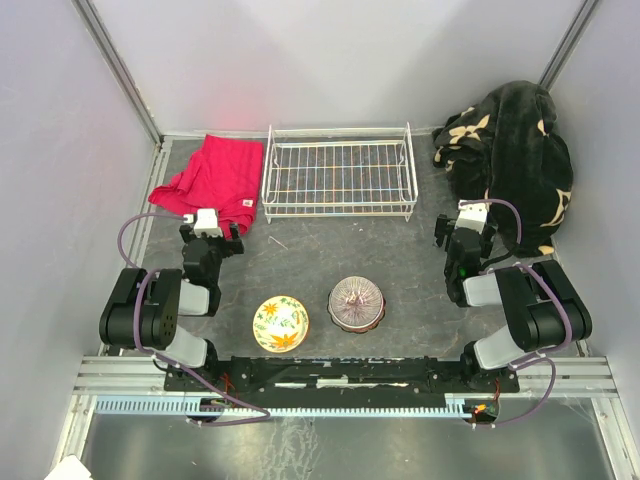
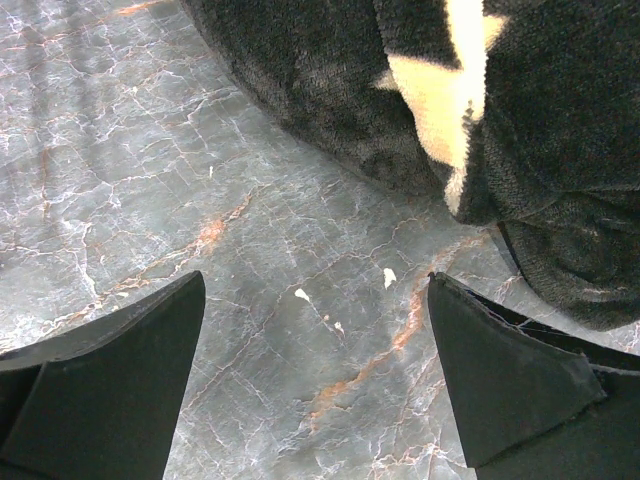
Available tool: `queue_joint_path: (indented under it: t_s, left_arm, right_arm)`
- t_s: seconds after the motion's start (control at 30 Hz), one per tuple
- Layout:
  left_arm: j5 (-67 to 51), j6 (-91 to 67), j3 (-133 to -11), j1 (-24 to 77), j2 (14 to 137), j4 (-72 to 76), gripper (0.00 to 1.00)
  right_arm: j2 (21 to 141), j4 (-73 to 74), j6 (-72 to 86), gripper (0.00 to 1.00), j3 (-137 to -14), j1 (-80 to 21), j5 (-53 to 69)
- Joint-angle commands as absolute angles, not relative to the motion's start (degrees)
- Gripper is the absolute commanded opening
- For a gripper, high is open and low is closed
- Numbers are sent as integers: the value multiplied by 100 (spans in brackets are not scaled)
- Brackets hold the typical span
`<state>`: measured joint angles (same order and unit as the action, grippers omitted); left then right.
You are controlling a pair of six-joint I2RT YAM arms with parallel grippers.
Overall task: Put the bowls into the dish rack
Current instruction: Move the dish rack to the center of the board.
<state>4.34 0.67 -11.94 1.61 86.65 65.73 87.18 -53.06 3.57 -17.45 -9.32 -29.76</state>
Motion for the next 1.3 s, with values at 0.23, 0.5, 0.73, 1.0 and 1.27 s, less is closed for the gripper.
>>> queue_joint_path:
  t_s: [0.23,0.5,0.73,1.0,1.27]
  left_arm:
    - [390,-9,-1327,135,8688,6752,99]
    - [248,23,-1272,132,8662,6817,99]
    - [438,-46,-744,140,8084,7353,99]
    - [302,-285,-1445,237,6617,5236,99]
    - [457,-2084,-2174,294,5196,3677,99]
  right_arm:
    - [8726,-5476,290,100,-1898,-945,-2950]
    - [8720,-5467,290,100,-1898,-947,-2952]
    - [8573,-6241,211,100,-1475,-942,-2839]
    - [6320,-4532,267,99,-1519,-958,-2547]
    - [5094,-1209,2188,99,-3171,-956,-1791]
